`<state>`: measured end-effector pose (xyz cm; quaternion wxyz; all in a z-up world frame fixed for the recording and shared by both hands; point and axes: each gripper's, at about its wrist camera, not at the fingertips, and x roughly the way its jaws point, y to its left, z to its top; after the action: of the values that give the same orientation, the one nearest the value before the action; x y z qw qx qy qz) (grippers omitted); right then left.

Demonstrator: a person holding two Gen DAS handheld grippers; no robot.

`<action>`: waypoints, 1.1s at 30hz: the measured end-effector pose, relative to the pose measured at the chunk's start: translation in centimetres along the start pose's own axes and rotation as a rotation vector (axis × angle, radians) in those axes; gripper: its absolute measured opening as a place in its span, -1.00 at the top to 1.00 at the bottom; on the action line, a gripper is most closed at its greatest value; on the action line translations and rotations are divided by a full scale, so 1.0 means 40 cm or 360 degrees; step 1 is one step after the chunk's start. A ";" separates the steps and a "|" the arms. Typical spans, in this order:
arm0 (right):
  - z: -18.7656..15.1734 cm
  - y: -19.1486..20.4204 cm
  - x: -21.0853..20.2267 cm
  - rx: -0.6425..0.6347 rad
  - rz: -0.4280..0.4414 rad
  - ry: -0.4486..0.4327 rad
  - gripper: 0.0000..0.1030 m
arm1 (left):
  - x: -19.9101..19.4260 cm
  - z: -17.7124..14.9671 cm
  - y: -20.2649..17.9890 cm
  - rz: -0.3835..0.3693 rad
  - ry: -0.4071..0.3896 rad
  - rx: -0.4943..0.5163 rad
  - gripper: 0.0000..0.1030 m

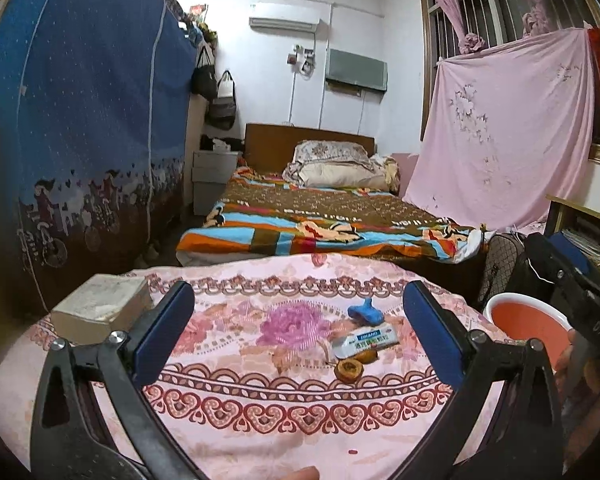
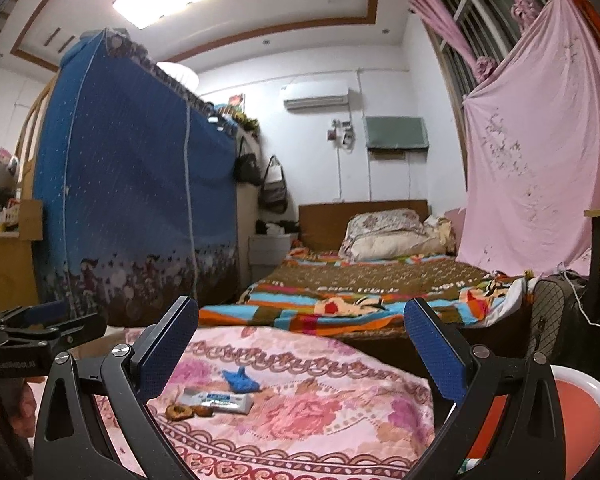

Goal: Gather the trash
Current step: 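Move both tools back over the remaining trash on the bed, then grasp the brown ring snack with the left tool while the right tool grasps a small orange piece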

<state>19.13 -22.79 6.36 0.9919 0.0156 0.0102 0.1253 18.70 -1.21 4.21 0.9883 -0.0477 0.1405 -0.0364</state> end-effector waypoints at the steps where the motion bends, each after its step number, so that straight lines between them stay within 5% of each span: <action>1: -0.001 0.002 0.005 -0.0002 0.0006 0.0020 -1.00 | 0.004 -0.002 -0.001 -0.0007 0.0020 -0.0001 -0.74; 8: -0.013 -0.004 0.051 0.0013 0.0036 0.0197 -1.00 | 0.046 -0.014 -0.005 -0.0073 0.0192 0.0019 -0.44; 25: -0.075 -0.008 0.180 0.0072 0.0032 0.0721 -1.00 | 0.201 -0.079 -0.050 -0.0228 0.0829 0.0107 0.39; 33: -0.093 -0.025 0.212 0.0142 0.0058 0.0851 -1.00 | 0.230 -0.093 -0.074 -0.0267 0.0919 0.0155 0.75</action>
<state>27.50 -21.52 2.48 0.9499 0.0258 0.2770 0.1421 26.32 -5.25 -1.56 0.9021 0.0006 0.4094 -0.1367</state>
